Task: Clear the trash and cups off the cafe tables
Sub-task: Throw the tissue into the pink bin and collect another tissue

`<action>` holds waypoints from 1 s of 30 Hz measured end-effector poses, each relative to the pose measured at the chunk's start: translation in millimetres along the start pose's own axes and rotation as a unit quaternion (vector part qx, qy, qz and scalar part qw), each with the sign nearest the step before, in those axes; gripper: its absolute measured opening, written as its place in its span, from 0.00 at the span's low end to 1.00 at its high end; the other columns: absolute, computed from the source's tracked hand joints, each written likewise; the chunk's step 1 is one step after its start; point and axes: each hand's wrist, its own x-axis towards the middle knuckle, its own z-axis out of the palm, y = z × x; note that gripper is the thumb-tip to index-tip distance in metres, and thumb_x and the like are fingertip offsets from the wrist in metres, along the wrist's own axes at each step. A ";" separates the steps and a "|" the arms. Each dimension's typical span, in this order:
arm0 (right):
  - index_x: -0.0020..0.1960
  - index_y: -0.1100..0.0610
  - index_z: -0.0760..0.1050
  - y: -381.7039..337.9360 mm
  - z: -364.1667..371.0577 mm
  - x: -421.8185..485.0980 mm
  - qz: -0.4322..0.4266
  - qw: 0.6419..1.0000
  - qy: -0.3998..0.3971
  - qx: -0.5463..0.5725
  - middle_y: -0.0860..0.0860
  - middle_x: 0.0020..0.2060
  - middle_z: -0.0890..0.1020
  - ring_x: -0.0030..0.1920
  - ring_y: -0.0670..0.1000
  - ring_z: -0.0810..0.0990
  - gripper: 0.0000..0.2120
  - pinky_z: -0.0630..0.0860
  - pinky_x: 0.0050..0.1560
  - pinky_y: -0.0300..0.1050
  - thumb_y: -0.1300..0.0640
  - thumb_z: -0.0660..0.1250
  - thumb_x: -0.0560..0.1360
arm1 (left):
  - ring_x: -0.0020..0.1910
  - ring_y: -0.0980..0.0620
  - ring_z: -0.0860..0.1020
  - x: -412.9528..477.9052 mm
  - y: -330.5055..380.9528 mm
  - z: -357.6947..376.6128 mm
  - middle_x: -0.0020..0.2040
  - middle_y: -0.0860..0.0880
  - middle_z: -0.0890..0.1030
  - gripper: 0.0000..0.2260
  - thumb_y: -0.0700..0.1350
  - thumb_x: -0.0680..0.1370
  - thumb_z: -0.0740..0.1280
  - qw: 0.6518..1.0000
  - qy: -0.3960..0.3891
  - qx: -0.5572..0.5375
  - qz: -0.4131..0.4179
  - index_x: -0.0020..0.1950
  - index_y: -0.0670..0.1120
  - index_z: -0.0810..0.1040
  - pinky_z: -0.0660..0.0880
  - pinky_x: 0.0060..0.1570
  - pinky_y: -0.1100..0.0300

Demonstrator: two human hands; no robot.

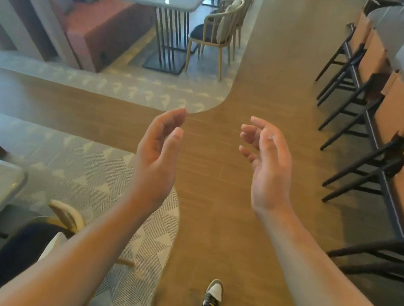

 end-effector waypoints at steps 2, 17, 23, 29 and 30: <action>0.60 0.42 0.81 4.9 -6.2 47.9 -0.002 1.000 -0.018 -0.003 0.45 0.55 0.85 0.60 0.49 0.82 0.17 0.78 0.64 0.60 0.36 0.62 0.79 | 0.70 0.53 0.78 35.2 -12.8 22.7 0.65 0.55 0.82 0.19 0.52 0.81 0.62 1.000 0.019 -0.004 0.005 0.69 0.46 0.77 0.73 0.72 0.38; 0.62 0.42 0.80 78.8 27.3 322.7 0.005 0.997 -0.077 -0.001 0.44 0.56 0.85 0.62 0.50 0.82 0.15 0.79 0.65 0.57 0.39 0.63 0.79 | 0.70 0.50 0.78 269.7 -115.4 84.3 0.66 0.50 0.82 0.15 0.51 0.81 0.61 0.997 0.077 0.001 -0.002 0.66 0.52 0.78 0.72 0.72 0.37; 0.61 0.43 0.81 113.0 86.8 451.9 -0.004 0.997 -0.074 0.008 0.46 0.55 0.85 0.61 0.52 0.82 0.15 0.78 0.63 0.60 0.40 0.65 0.79 | 0.69 0.51 0.78 409.0 -159.0 77.3 0.64 0.52 0.81 0.13 0.46 0.83 0.60 0.997 0.072 -0.002 -0.002 0.66 0.53 0.77 0.73 0.72 0.39; 0.60 0.39 0.81 131.9 138.6 561.8 -0.011 0.995 -0.097 0.015 0.49 0.57 0.84 0.62 0.53 0.82 0.12 0.79 0.61 0.55 0.40 0.64 0.80 | 0.69 0.54 0.78 530.0 -180.3 69.4 0.66 0.52 0.81 0.16 0.53 0.81 0.61 0.997 0.068 0.007 0.024 0.67 0.53 0.76 0.74 0.72 0.42; 0.61 0.40 0.81 137.0 144.9 579.5 -0.012 0.995 -0.097 0.015 0.50 0.58 0.84 0.62 0.54 0.82 0.13 0.79 0.61 0.54 0.40 0.64 0.81 | 0.69 0.53 0.78 547.5 -187.0 69.1 0.66 0.52 0.81 0.16 0.53 0.81 0.62 0.997 0.072 0.008 0.022 0.68 0.53 0.76 0.74 0.72 0.42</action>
